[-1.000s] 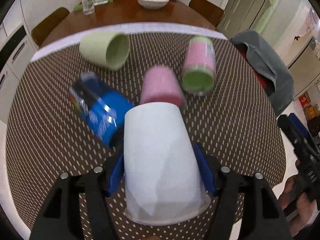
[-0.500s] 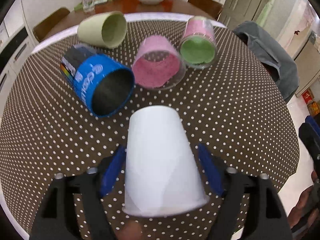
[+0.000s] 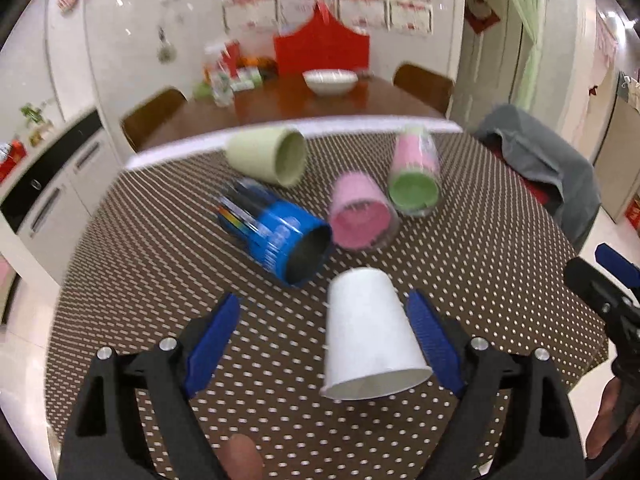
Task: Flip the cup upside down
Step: 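Lift the white paper cup with the right gripper and pull it back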
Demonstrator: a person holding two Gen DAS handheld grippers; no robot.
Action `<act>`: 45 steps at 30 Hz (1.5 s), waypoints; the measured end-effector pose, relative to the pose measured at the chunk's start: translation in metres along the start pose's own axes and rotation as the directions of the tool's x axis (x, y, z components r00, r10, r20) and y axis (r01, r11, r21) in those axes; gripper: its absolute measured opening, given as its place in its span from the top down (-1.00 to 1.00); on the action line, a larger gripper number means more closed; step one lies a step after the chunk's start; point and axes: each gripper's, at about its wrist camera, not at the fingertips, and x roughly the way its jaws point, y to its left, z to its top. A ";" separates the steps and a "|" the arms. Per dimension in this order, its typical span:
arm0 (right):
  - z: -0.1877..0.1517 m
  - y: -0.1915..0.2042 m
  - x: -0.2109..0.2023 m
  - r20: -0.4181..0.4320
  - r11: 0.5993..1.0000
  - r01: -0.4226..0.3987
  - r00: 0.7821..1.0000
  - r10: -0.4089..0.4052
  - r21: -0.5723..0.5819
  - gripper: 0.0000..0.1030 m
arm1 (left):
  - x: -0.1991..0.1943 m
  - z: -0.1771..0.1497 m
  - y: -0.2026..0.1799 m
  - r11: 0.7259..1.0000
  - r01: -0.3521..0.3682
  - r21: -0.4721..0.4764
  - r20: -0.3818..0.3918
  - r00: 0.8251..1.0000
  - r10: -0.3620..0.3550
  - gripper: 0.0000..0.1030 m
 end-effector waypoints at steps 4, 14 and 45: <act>0.004 0.015 -0.004 0.009 1.000 -0.022 1.000 0.022 -0.022 -0.88 | -0.027 -0.006 0.003 0.998 -0.059 0.009 0.116 0.992 0.058 -0.74; 0.014 0.050 -0.014 0.015 0.994 -0.090 0.996 0.092 -0.064 -0.88 | -0.077 -0.025 0.034 0.992 -0.118 -0.046 0.229 0.965 0.125 -0.79; 0.028 0.106 0.052 -0.276 0.976 -0.190 0.949 0.154 -0.106 -0.88 | -0.099 -0.056 0.104 0.956 -0.216 -0.201 0.309 0.912 0.271 -0.79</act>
